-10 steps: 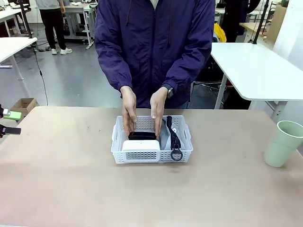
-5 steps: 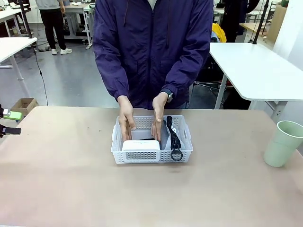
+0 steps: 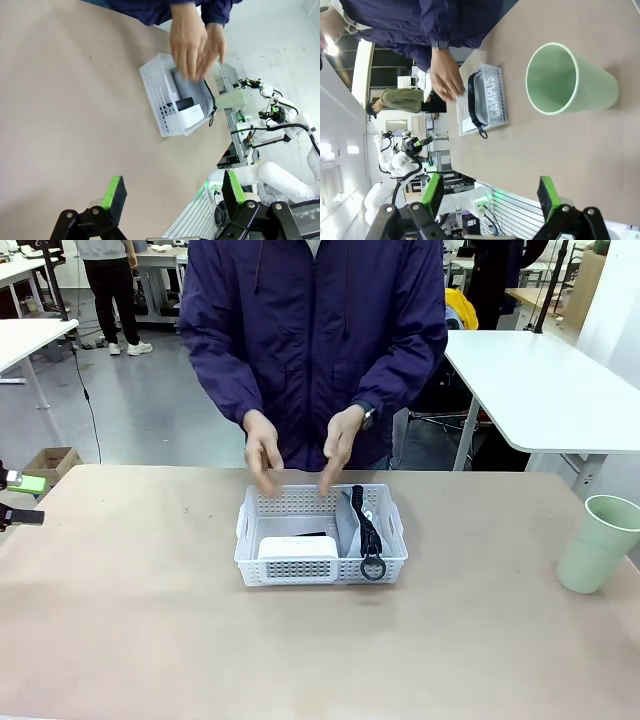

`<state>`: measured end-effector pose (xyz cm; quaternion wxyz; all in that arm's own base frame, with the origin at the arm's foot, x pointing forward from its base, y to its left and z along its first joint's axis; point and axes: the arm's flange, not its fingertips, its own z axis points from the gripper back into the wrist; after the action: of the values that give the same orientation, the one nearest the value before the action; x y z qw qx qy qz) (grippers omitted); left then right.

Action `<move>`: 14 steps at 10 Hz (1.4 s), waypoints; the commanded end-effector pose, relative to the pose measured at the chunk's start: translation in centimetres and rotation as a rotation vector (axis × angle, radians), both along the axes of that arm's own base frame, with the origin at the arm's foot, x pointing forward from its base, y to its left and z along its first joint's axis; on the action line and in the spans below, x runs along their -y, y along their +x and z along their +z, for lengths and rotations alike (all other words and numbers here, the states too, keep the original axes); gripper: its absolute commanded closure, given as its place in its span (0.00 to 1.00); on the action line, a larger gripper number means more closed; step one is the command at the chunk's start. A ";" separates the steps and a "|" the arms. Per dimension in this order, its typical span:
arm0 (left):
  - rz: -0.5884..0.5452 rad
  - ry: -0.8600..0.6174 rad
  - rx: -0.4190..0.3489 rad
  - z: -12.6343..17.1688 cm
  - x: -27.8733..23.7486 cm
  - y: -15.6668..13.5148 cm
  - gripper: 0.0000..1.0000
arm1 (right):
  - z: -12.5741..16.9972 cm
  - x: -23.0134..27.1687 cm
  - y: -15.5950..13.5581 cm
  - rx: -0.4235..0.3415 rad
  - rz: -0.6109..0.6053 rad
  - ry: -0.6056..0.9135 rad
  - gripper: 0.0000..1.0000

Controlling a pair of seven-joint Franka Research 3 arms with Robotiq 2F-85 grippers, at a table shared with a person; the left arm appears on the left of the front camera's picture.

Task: Efficiently arrange items inside the basket to fit them all.
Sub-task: Pick up the Stapler and place it inside the Organizing basket, then pick up the Reusable plastic cup and place it inside the Organizing basket.

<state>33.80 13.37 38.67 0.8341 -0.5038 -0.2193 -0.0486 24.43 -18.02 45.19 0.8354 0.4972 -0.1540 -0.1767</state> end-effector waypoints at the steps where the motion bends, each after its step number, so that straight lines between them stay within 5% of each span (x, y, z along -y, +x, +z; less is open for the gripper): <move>1: -0.003 0.004 -0.005 0.0 0.2 -0.6 0.00 | 0.1 -0.1 0.1 0.000 0.000 0.015 0.00; 10: -0.003 0.004 -0.005 0.0 0.2 -0.6 0.00 | 0.0 0.0 0.0 0.000 0.000 0.000 0.00; 11: -0.003 0.004 -0.005 0.0 0.2 -0.6 0.00 | 1.0 0.2 0.1 0.063 0.063 0.011 0.00; 14: -0.003 0.004 -0.005 0.0 0.2 -0.6 0.00 | 3.1 4.1 -2.1 0.482 0.427 0.009 0.00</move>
<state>33.80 13.37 38.68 0.8341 -0.5038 -0.2193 -0.0486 22.57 -19.12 48.68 0.8215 0.5273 -0.2159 0.0224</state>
